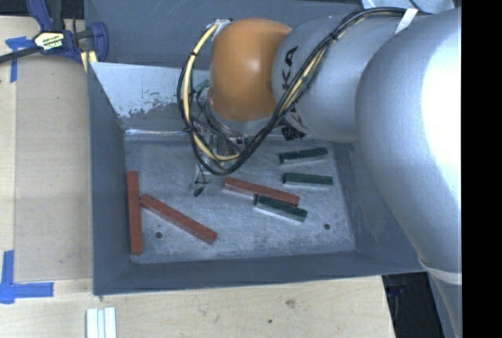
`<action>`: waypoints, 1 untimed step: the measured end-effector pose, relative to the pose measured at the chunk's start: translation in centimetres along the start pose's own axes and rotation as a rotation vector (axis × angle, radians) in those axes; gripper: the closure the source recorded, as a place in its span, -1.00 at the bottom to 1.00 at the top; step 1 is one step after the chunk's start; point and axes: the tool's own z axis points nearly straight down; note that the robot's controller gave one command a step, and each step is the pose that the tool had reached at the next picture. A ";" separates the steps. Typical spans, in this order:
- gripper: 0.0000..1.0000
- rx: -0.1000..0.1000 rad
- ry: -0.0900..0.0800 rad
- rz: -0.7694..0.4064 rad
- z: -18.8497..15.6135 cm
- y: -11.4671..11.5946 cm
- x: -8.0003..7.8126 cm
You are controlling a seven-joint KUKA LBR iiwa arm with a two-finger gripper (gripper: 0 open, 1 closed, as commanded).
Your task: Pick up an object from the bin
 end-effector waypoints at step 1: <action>-1.00 0.004 0.017 -0.027 4.7 -2.6 7.8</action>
Offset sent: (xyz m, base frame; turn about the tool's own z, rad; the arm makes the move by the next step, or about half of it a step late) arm -0.0752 -0.0212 -0.0455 -0.0277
